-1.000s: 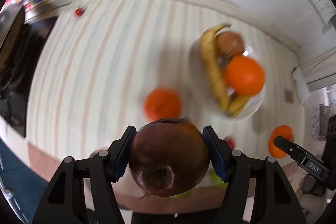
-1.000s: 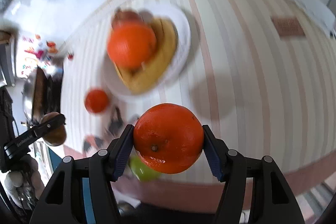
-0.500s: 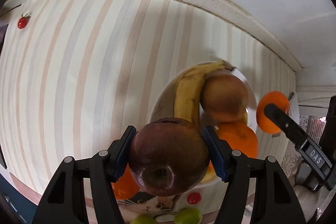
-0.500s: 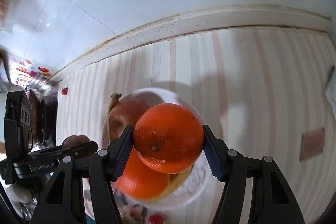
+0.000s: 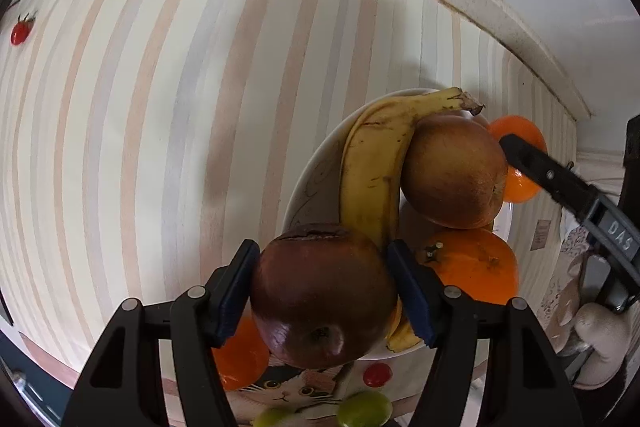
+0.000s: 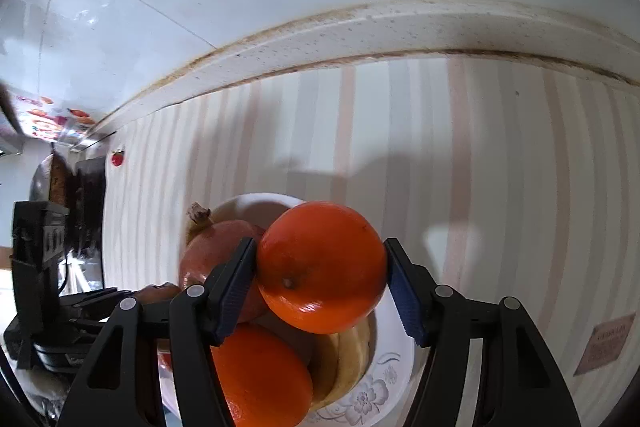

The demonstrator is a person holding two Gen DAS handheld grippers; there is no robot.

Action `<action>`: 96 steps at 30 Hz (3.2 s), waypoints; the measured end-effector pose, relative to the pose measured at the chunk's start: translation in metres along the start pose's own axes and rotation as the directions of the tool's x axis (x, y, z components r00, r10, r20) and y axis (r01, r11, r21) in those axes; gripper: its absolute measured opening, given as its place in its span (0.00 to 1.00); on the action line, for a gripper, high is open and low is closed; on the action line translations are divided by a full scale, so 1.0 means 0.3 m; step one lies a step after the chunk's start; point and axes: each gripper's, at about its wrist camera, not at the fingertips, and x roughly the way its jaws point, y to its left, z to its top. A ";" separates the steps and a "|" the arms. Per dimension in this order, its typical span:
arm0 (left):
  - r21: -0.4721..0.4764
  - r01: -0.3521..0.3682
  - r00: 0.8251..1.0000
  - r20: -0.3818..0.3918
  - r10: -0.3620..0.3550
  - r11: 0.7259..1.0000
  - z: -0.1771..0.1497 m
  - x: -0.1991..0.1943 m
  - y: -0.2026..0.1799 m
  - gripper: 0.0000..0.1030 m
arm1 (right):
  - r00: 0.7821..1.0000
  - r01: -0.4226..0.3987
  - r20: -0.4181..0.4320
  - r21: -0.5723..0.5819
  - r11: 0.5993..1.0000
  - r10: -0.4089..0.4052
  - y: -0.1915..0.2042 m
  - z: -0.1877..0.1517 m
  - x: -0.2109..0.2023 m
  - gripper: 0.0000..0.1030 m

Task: Organize fruits
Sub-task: 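Carry the dark apple and tangerine over the plate and lower them, then withdraw both grippers and move them toward the two green apples on the mat, then grasp a green apple with the left gripper while the right gripper grasps the other green apple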

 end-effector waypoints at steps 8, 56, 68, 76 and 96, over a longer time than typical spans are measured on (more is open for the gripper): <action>0.024 -0.007 1.000 0.017 0.007 1.000 0.002 -0.002 -0.036 0.67 | 1.000 0.013 -0.007 0.003 1.000 -0.013 0.006 -0.008 -0.011 0.66; 0.127 -0.256 0.828 0.540 0.150 0.958 -0.690 -0.553 -0.195 0.84 | 0.853 0.337 0.418 0.019 0.941 -0.314 0.385 -0.799 -0.783 0.95; 0.117 -0.237 0.820 0.556 0.134 0.965 -0.767 -0.583 -0.168 0.88 | 0.902 0.214 0.378 0.025 0.977 -0.207 0.404 -0.887 -0.799 0.95; 0.077 -0.288 0.884 0.404 0.234 0.954 -0.737 -0.361 -0.015 0.96 | 0.997 0.012 0.073 0.132 0.991 -0.022 0.247 -0.917 -0.402 0.93; 0.034 -0.129 0.991 0.024 0.129 0.991 -0.723 0.089 0.104 0.96 | 0.989 0.061 -0.148 0.226 0.972 -0.028 0.190 -1.020 0.070 0.58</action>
